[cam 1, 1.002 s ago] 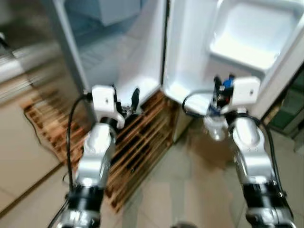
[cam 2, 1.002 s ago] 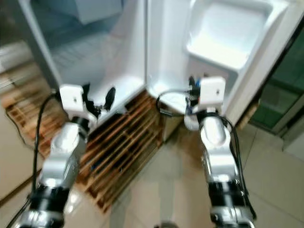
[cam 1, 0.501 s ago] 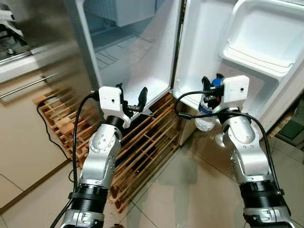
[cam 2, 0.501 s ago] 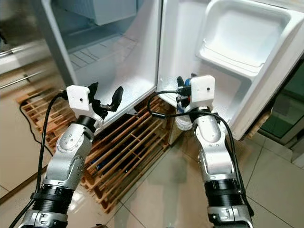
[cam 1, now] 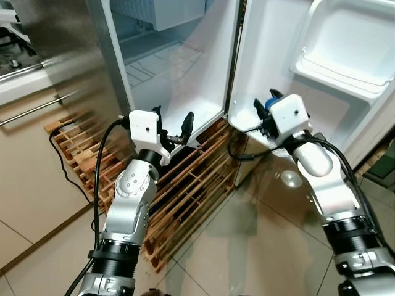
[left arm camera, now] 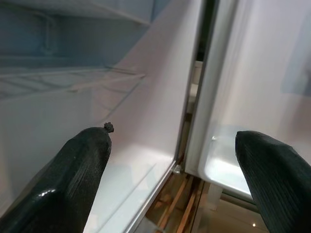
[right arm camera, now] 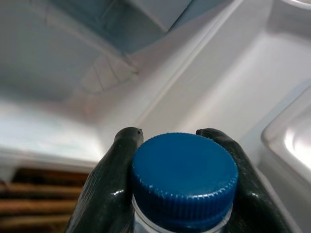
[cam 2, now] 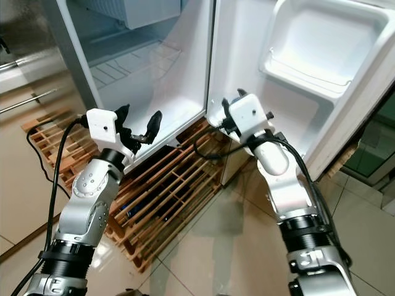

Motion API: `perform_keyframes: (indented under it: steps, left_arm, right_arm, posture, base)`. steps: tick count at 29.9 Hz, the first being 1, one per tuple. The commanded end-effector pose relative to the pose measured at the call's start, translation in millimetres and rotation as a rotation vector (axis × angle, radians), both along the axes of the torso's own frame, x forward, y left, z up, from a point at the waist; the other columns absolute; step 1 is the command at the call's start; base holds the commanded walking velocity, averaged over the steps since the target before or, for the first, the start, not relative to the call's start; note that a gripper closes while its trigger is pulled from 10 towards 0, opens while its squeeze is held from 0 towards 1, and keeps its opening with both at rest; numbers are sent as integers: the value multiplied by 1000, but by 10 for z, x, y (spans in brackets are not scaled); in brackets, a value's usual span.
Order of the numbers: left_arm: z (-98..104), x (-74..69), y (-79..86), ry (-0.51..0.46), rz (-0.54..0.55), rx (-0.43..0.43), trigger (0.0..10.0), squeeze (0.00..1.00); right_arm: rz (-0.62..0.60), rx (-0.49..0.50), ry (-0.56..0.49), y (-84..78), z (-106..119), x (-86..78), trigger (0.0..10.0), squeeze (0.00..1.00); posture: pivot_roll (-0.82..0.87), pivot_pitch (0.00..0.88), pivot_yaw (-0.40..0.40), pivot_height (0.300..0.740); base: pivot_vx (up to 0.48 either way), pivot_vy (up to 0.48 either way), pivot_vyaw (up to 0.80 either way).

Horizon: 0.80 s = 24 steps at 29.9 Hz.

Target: Restocking fridge

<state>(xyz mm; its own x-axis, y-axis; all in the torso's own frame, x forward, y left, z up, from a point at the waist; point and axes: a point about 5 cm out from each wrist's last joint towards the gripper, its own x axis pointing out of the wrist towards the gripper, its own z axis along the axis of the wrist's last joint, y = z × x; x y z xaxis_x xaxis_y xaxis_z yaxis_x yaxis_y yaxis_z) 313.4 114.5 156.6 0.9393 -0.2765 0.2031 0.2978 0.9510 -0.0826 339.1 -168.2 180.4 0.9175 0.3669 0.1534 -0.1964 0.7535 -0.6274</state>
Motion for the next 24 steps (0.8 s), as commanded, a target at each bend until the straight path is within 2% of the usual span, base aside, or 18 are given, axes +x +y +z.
perform_keyframes:
  steps: [1, 4, 6, 9, 13, 20, 24]
  left_arm:
    - [23, -16, 38, 0, 14, -16, 10000, 0]
    - [14, -44, 40, 5, 11, -15, 10000, 0]
    - [13, -52, 40, 7, 8, -13, 10000, 0]
    - [13, -58, 39, 13, 1, -7, 10000, 0]
    - [22, -49, 39, 14, -3, -6, 10000, 0]
    - [21, -44, 7, 20, -13, -4, 10000, 0]
    - [17, -37, 18, 23, -10, -10, 10000, 0]
  right_arm:
    - [33, -75, -72, -3, 132, 30, 10000, 0]
    - [50, -134, -126, -45, 267, 34, 10000, 0]
    - [59, -133, -141, -33, 316, 30, 10000, 0]
    - [127, -78, -170, 89, 455, -7, 10000, 0]
    - [164, -58, -167, 160, 479, -16, 10000, 0]
    - [180, -38, -141, 183, 428, -29, 10000, 0]
    - [167, -115, -205, 162, 504, -26, 10000, 0]
  posture:
    - [-55, 0, 22, 740]
    - [-57, 5, 29, 740]
    - [-58, 6, 31, 740]
    - [-62, 8, 35, 740]
    - [-68, 9, 38, 740]
    - [-73, 10, 37, 740]
    - [-75, 2, 37, 740]
  base:
    - [0, 0, 0]
    - [0, 0, 0]
    - [0, 0, 0]
    - [0, 0, 0]
    - [0, 0, 0]
    - [0, 0, 0]
    - [0, 0, 0]
